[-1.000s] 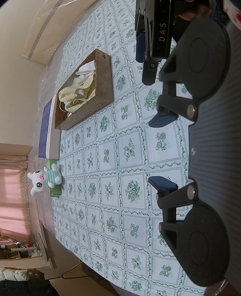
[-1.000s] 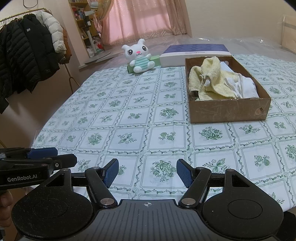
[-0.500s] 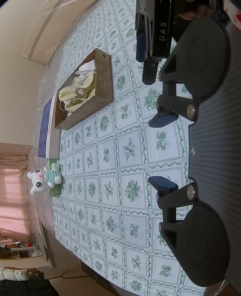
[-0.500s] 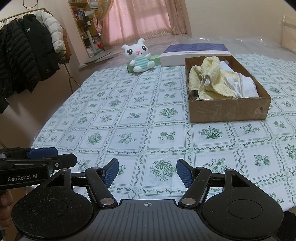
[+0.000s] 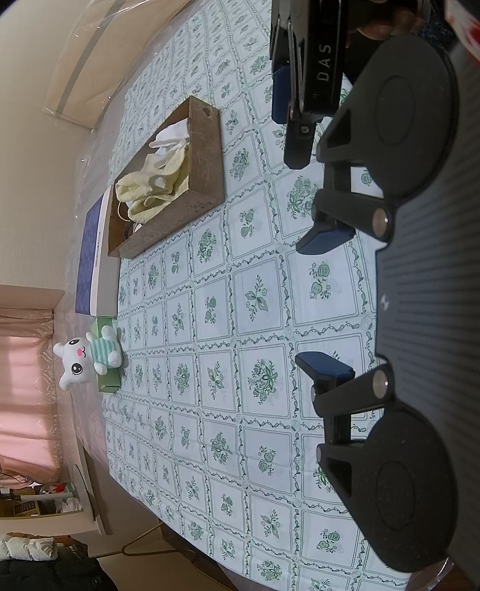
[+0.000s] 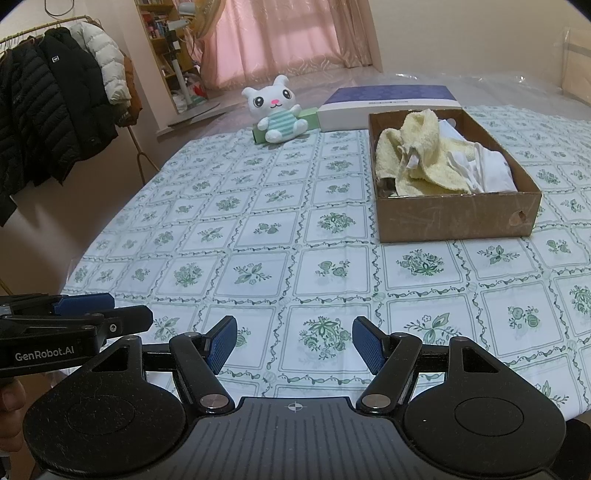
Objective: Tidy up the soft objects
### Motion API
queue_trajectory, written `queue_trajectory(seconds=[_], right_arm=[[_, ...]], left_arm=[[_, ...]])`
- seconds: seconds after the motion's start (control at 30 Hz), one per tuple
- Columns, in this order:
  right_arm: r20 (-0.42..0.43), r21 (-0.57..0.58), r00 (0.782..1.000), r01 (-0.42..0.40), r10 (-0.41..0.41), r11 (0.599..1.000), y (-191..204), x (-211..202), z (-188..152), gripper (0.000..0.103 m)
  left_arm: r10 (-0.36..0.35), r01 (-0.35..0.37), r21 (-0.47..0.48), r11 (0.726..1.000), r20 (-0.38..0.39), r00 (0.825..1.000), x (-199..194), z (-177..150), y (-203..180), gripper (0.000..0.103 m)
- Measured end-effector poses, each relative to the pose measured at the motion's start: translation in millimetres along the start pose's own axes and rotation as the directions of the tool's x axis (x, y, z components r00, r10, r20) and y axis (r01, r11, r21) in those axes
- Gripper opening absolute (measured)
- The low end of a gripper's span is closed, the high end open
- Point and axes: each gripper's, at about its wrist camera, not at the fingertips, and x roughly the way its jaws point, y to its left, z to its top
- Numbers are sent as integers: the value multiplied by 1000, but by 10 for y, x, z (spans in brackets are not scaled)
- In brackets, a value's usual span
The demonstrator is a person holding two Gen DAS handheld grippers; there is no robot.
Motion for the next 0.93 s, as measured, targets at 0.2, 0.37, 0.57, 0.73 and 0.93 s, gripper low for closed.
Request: queue_trajectory(seconds=[0.2,0.37,0.57,0.73,0.93], right_arm=[[0,0,1000,-1,1,1000,-3,0,4,69],[-1,0,1000,-1,1,1000,-5,1,4,69],[-1,-1,1000,-1,1,1000,-6,3,6,69],[-2,0,1000,-1,1,1000,-10,14,-7,69],[-8,3,1000,3,-3,1000,-24,52,-25,69]], left_arm=[[-1,1,0,1000,0,1000,2,-1,0,55],[-1,1,0,1000,0,1000,5,-2,-1,55],[-1,1,0,1000,0,1000,7,-4,-2,55],[-1,1,-1,1000,-7,1000,40,-4,0,55],[-4,4,-3,1000,-17,1000,87,0,17,58]])
